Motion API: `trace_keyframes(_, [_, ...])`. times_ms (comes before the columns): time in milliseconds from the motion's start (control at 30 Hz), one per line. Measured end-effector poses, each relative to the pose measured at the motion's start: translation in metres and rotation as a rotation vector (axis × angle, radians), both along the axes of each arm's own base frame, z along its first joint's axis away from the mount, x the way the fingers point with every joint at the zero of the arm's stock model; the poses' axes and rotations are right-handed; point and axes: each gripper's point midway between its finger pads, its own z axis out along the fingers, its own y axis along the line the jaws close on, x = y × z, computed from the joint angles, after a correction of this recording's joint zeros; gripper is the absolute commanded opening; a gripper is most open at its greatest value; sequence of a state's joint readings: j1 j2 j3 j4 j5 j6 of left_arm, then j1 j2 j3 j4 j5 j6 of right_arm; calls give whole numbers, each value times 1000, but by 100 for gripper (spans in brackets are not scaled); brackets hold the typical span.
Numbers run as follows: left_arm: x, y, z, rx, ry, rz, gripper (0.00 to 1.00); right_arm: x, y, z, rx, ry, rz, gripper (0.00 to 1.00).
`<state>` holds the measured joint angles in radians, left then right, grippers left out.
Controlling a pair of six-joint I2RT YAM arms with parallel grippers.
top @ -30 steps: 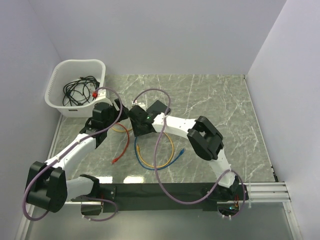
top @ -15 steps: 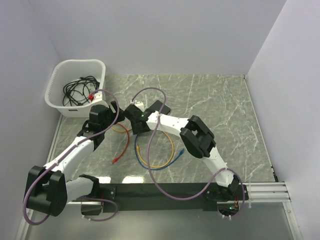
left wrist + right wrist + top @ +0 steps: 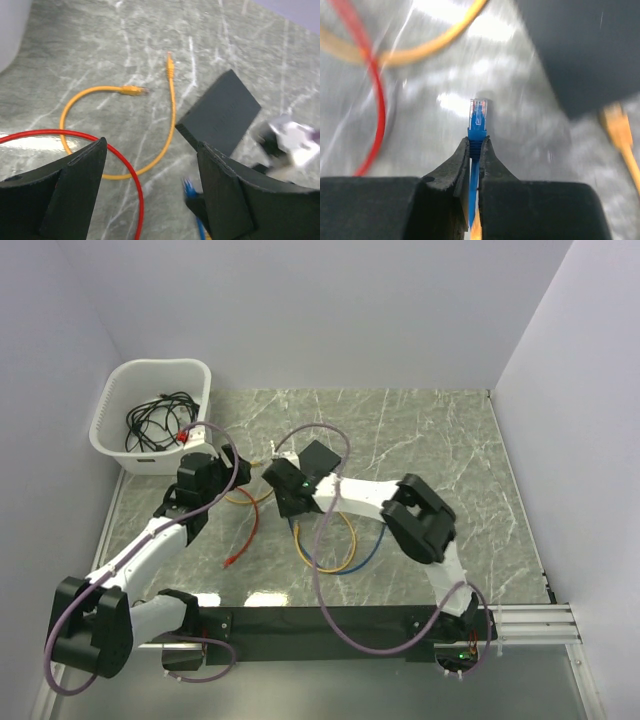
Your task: Insert the plug into the switch port
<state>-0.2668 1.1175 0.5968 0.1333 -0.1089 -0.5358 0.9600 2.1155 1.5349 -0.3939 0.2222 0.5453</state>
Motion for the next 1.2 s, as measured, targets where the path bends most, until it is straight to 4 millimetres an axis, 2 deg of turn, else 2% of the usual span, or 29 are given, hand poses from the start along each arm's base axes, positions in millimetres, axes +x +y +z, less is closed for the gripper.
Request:
trace_keyframes(67, [-4,-4,2,-16,-14,-22,78,-16,-8,12,48,0,54,0])
trace_keyframes(133, [-8,-7,8,-36,-33,-44,76,-28,-12,35,125,-28,105,0])
trace_keyframes(333, [-21,-33,44,-142,-126,-182,66,-67,-10,139,459,-184,307,0])
trace_keyframes(400, [-32,-49,63,-198,-190,-277,63,-80,-8,165,563,-229,385,0])
trace_keyframes(433, [-38,-55,72,-224,-224,-322,63,-86,-7,172,603,-238,419,0])
trace_keyframes(500, [-55,-70,87,-276,-296,-435,61,-99,-6,178,665,-233,485,0])
trace_keyframes(600, [-80,-86,102,-334,-366,-577,56,-108,-10,169,725,-192,538,0])
trace_keyframes(667, [-92,-94,108,-361,-393,-649,54,-111,-15,161,758,-159,549,0])
trace_keyframes(767, [-111,-102,120,-399,-443,-746,50,-113,-22,161,815,-133,561,0])
trace_keyframes(1000, [-148,-110,139,-454,-549,-902,47,-108,-46,202,1003,-180,581,0])
trace_keyframes(1200, [-159,-118,142,-477,-558,-965,45,-112,-54,223,1073,-214,616,0])
